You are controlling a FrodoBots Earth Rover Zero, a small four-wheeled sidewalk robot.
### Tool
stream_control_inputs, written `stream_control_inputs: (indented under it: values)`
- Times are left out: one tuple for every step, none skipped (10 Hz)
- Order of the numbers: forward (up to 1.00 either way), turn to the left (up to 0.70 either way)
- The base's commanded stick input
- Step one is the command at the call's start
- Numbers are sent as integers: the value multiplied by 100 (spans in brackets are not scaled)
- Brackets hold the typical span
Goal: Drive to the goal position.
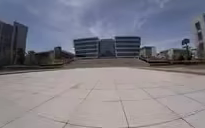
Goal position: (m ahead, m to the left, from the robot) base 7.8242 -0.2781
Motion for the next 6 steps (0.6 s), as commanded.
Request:
stream_control_inputs:
  values:
    - [69,0]
    - [69,0]
    - [69,0]
    - [69,0]
    - [69,0]
    - [69,0]
